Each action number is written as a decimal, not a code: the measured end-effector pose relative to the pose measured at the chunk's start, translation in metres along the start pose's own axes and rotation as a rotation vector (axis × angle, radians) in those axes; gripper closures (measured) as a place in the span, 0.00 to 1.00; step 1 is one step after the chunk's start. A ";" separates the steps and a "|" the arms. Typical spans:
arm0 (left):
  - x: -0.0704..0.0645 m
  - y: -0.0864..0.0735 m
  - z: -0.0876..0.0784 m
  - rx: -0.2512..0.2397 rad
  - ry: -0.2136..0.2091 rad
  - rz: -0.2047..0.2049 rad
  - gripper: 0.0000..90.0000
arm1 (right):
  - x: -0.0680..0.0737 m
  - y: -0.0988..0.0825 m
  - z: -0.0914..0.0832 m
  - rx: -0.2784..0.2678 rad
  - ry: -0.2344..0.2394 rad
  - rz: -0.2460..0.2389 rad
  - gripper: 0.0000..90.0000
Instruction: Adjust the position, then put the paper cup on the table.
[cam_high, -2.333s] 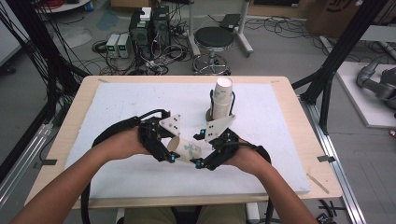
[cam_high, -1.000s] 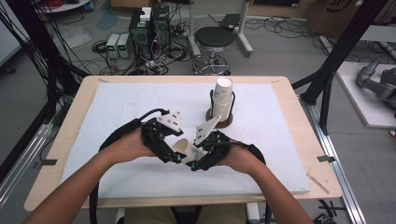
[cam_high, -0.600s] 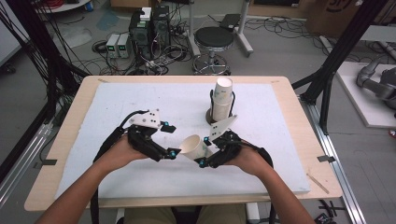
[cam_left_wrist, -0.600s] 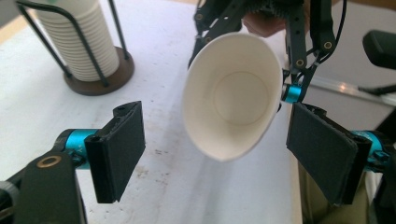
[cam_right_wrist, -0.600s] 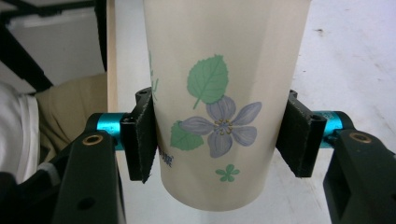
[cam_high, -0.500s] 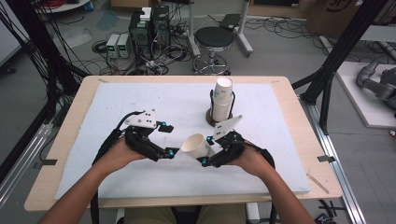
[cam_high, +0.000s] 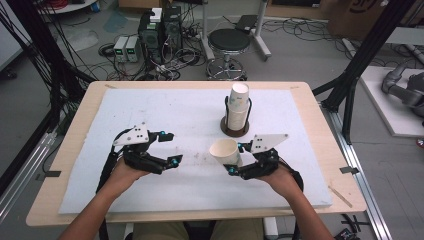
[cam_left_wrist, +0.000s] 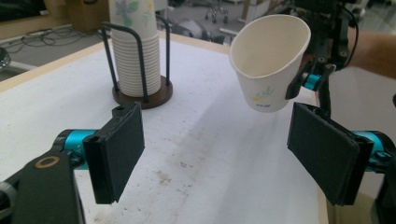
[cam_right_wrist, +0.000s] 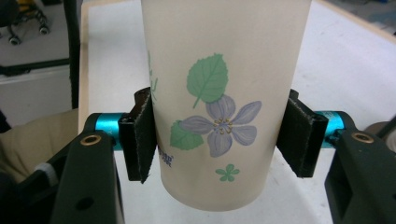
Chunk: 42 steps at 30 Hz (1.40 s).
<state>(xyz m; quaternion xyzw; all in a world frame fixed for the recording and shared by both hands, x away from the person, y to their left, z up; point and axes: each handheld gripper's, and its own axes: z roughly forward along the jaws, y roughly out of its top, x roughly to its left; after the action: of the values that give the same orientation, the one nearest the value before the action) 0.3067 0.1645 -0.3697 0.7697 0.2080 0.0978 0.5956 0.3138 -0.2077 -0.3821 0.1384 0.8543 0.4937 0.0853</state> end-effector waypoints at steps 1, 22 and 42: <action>0.000 -0.002 -0.001 -0.006 0.011 0.000 0.21 | 0.000 -0.003 -0.002 -0.014 -0.008 0.000 0.41; 0.013 -0.034 -0.032 -0.115 0.174 -0.072 0.21 | -0.004 -0.037 -0.036 -0.204 -0.233 0.053 0.40; 0.016 -0.056 -0.044 -0.115 0.206 -0.098 0.21 | -0.005 -0.045 -0.038 -0.241 -0.275 0.086 0.40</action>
<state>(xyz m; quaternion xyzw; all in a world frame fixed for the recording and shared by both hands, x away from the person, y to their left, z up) 0.2922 0.2216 -0.4132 0.7090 0.2995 0.1590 0.6183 0.3009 -0.2613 -0.4021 0.2296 0.7627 0.5720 0.1960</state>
